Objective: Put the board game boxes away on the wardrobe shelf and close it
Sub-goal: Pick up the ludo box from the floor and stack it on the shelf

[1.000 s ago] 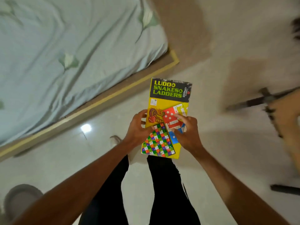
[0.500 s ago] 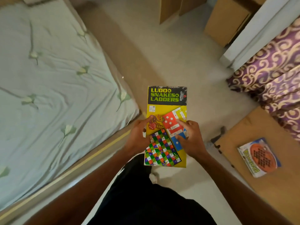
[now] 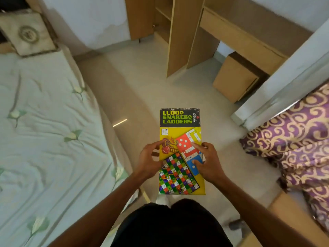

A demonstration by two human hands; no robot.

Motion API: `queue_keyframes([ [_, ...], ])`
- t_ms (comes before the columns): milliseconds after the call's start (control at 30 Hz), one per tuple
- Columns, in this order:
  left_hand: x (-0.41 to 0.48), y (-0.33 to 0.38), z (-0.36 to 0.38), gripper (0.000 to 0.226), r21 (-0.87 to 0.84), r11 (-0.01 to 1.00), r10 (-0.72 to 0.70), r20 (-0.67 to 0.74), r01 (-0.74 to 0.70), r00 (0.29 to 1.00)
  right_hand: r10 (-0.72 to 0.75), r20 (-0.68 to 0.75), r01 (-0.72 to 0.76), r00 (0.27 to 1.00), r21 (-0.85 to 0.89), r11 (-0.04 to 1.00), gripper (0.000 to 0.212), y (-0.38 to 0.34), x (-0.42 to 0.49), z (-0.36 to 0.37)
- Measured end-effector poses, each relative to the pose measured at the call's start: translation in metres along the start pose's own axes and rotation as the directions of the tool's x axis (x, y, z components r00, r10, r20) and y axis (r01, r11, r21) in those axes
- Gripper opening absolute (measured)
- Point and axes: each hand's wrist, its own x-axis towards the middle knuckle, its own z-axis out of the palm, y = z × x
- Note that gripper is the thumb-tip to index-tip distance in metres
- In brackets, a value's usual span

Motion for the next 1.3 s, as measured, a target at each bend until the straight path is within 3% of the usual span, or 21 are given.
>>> queue_keyframes([
  [400, 0.251, 0.027, -0.087, 0.075, -0.035, 0.996, -0.084, -0.186, 0.079, 0.979, -0.175, 0.128, 0.179, 0.976, -0.017, 0.984, 0.063, -0.081, 0.313, 0.001],
  [867, 0.562, 0.064, -0.265, 0.073, -0.070, 0.988, -0.154, -0.392, 0.138, 0.907, -0.330, 0.274, 0.314, 0.903, 0.101, 0.944, 0.059, -0.247, 0.683, 0.030],
  [1033, 0.682, 0.055, -0.334, 0.070, -0.114, 0.984, -0.170, -0.403, 0.136, 0.899, -0.336, 0.268, 0.318, 0.903, 0.110, 0.942, 0.058, -0.296, 0.809, 0.064],
  [1300, 0.887, 0.068, -0.465, 0.069, -0.043, 0.991, -0.133, -0.329, 0.126, 0.935, -0.289, 0.184, 0.267, 0.940, 0.133, 0.954, 0.059, -0.398, 1.002, 0.097],
])
